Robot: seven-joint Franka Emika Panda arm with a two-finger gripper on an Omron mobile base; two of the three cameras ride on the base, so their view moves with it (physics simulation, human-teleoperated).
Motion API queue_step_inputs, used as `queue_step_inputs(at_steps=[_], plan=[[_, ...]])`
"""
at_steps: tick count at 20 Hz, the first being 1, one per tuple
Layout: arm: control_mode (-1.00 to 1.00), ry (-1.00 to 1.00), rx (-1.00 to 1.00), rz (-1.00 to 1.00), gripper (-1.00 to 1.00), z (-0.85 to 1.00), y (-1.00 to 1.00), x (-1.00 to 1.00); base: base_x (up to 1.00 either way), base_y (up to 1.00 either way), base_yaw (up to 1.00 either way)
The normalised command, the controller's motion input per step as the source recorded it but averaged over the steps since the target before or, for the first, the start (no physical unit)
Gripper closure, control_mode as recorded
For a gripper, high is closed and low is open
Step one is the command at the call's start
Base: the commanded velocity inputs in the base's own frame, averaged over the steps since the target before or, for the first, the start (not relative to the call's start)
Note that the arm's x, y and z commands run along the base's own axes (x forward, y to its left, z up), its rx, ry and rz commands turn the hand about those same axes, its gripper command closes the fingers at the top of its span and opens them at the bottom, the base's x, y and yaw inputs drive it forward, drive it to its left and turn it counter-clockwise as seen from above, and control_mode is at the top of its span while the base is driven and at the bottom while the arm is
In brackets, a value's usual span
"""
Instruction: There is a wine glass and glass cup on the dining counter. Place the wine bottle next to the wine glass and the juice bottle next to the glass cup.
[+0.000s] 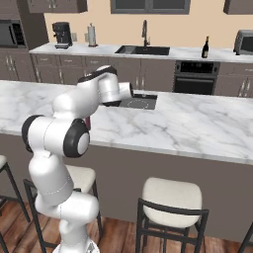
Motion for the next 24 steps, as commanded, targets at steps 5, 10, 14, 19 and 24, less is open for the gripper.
queue_step_inputs(at_steps=[5,10,14,19,24], plan=[[-1.0,0.0,0.0,-0.03,1.0,-0.41,0.0,0.0,0.0,0.0,0.0],[-1.0,0.0,0.0,-0.04,-1.0,-0.39,0.05,0.0,0.0,0.0,0.0],[-1.0,0.0,0.0,-0.03,-1.0,-0.26,0.0,-0.05,0.0,0.0,0.0],[-1.0,0.0,0.01,-0.02,-1.0,-0.18,0.0,-0.09,0.0,0.0,0.0],[-1.0,0.0,0.05,-0.02,-1.0,-0.08,-0.01,-0.14,0.0,0.0,0.0]])
